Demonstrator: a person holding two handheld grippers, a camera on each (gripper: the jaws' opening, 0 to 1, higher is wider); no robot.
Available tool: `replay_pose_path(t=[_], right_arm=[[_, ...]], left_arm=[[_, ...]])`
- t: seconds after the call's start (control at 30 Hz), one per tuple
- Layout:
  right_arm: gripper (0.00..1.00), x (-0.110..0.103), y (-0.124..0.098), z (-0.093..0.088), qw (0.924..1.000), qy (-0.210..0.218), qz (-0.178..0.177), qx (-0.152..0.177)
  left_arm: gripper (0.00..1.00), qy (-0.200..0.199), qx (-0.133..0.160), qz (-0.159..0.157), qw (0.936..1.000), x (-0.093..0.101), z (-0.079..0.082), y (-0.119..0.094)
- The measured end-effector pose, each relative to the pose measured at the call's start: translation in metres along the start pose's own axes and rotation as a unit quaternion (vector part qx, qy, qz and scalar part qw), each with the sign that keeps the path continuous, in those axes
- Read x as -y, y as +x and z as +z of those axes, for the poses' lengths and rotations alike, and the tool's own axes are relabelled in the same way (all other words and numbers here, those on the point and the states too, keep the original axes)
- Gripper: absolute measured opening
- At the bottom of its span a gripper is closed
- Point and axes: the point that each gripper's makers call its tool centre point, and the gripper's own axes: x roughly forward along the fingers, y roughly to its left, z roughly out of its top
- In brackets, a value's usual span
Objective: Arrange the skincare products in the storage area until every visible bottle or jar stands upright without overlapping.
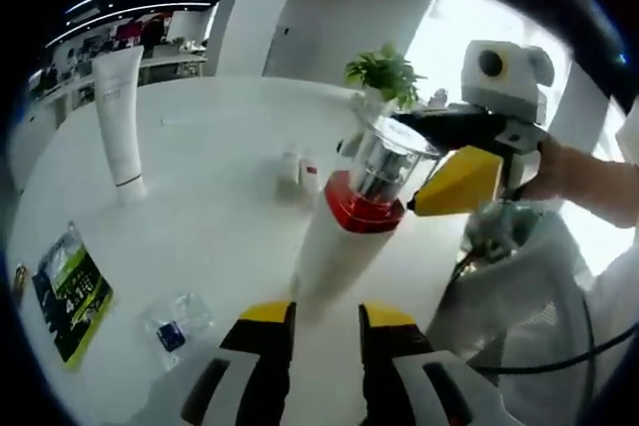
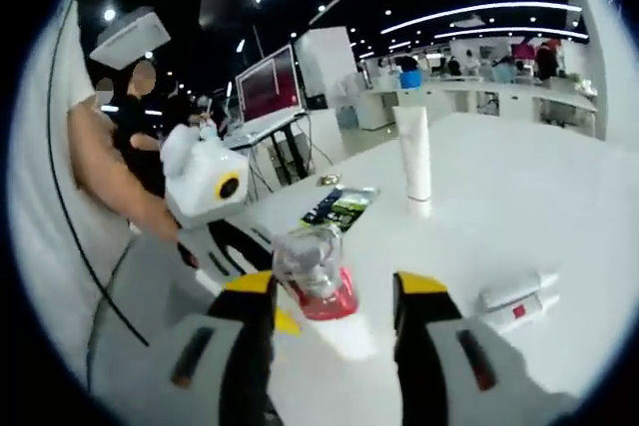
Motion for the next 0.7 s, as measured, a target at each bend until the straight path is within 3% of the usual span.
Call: replay_pose_path(t=[0.03, 0.17, 0.37, 0.57, 0.7], right_arm=[[0.43, -0.002, 0.001, -0.003, 0.9994, -0.007, 0.005, -0.035], [0.4, -0.01, 0.006, 0.008, 0.9988, -0.027, 0.013, -0.038], [0.34, -0.012, 0.012, -0.004, 0.9872, -0.115, 0.015, -0.11], [0.29, -0.01, 0.012, -0.001, 0.98, -0.149, 0.024, -0.13], [0.29, -0.01, 0.013, 0.0, 0.9797, -0.147, 0.037, -0.131]], left_arm=[[0.27, 0.001, -0.003, 0.001, 1.0, 0.0, -0.003, -0.001], [0.26, 0.004, -0.002, 0.004, 1.0, 0.002, -0.004, -0.005], [0.26, 0.006, 0.003, 0.018, 0.9998, -0.002, -0.007, -0.015], [0.26, 0.001, 0.005, 0.025, 0.9997, -0.004, -0.013, -0.023], [0.26, -0.002, 0.005, 0.028, 0.9996, -0.004, -0.016, -0.026]])
